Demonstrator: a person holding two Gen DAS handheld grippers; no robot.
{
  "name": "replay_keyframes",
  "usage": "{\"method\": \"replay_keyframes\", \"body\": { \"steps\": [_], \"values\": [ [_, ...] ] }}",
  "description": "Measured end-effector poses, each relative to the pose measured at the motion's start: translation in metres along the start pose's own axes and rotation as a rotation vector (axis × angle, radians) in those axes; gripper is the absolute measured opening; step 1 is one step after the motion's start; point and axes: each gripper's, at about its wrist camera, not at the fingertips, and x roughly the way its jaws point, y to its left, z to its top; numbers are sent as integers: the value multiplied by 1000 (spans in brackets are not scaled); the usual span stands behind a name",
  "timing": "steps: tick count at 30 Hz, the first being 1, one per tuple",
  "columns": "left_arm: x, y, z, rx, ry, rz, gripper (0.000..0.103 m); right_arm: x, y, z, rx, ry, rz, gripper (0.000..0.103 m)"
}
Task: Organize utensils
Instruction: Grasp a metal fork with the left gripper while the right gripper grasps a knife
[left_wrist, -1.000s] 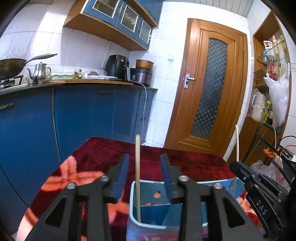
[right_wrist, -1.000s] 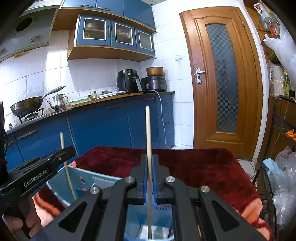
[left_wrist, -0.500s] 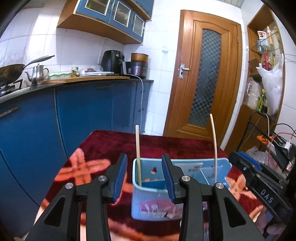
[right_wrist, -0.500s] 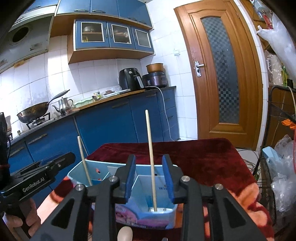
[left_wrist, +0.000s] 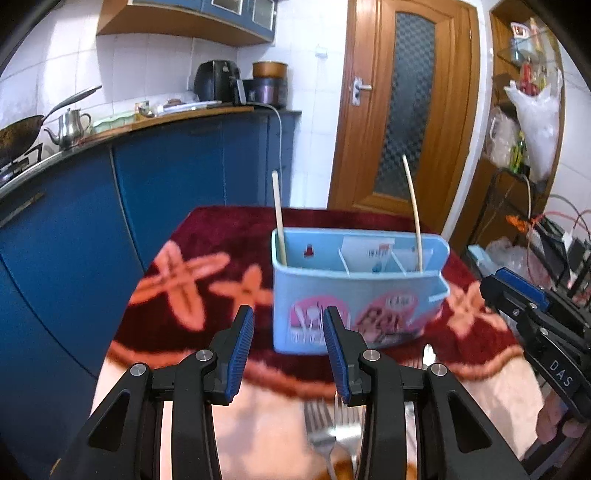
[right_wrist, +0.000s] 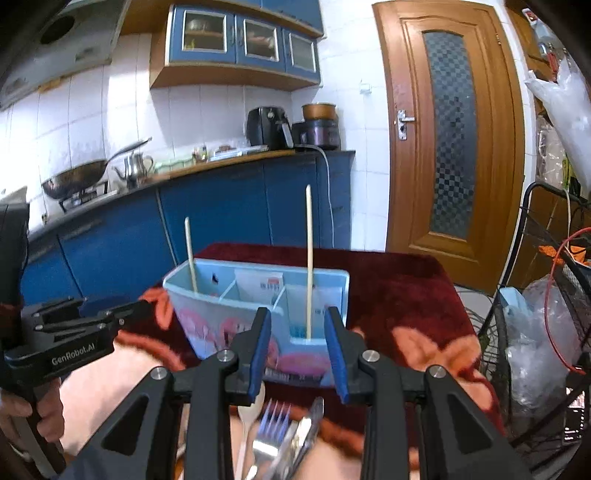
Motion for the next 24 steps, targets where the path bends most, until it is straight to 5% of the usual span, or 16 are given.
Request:
{"method": "replay_keyframes", "body": {
  "steps": [7,17,24],
  "values": [
    [-3,0,-18,15,78,3,40,-2,2,-19,11,117,10,33],
    [19,4,-50,9,329,-62,41,17,-2,-48,60,358,47,33],
    [32,-2,-66,19,422,-89,41,35,-10,-66,127,500,71,33]
  ]
}}
